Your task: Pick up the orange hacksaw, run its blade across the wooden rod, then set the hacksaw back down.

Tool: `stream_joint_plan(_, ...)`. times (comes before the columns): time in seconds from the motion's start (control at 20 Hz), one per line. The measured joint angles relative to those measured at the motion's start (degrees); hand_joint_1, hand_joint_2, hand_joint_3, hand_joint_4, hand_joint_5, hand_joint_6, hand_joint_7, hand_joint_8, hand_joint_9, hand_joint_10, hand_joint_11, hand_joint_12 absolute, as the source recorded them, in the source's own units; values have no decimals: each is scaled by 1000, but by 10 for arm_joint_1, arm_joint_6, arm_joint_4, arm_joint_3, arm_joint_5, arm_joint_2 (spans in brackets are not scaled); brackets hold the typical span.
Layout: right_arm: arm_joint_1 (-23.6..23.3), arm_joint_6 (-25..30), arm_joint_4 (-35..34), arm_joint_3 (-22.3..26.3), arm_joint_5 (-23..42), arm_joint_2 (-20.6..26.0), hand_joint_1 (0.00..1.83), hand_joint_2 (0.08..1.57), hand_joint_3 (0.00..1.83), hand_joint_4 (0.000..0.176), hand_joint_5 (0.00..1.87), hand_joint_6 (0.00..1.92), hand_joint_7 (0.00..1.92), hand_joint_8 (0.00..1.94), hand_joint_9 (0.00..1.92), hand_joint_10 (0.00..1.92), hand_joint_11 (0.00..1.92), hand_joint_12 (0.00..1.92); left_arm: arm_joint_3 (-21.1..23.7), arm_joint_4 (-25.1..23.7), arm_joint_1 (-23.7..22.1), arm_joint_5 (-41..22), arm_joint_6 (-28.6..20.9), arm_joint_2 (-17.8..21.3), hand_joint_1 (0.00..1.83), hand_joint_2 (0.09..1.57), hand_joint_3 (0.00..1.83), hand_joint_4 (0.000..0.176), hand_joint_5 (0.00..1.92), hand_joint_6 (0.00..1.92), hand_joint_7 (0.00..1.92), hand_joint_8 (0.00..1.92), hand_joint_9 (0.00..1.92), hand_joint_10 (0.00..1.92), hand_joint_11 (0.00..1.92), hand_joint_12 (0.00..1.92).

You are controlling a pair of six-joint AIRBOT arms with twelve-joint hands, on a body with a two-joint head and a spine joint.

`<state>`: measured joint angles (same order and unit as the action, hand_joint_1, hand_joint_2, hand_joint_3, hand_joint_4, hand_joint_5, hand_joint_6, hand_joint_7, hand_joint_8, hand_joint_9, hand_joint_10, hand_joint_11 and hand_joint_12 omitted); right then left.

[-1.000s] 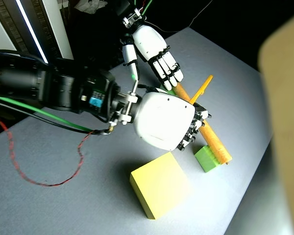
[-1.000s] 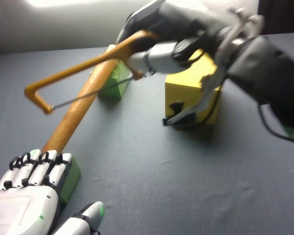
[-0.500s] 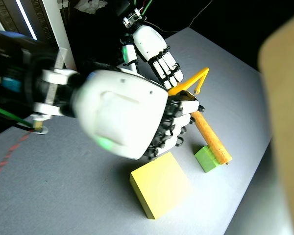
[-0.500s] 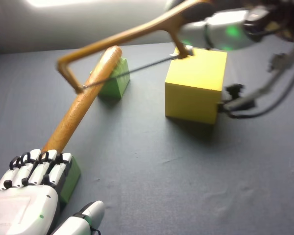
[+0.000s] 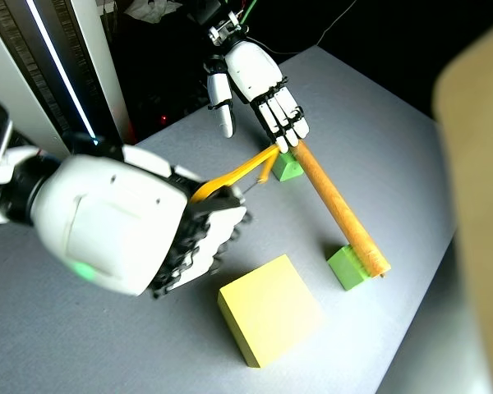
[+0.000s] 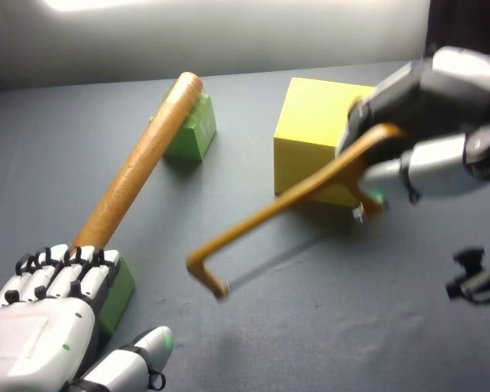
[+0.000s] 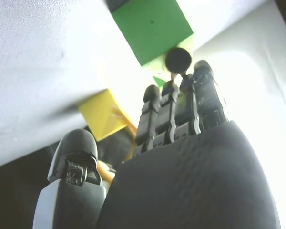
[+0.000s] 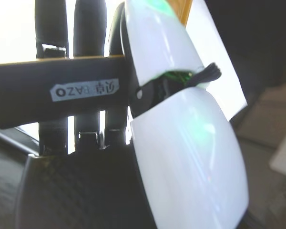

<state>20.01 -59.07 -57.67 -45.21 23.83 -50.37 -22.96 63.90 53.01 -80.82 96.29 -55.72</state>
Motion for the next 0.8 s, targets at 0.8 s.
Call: stream_joint_plan(0.8,65,46,24,-51,51,-66,1397,1033,1,0,1045,819,1158,646,1159,789,1014,534,1,13,-62,73,19,58,0,1359,0,0,99,9,58,11,24,8,0,0)
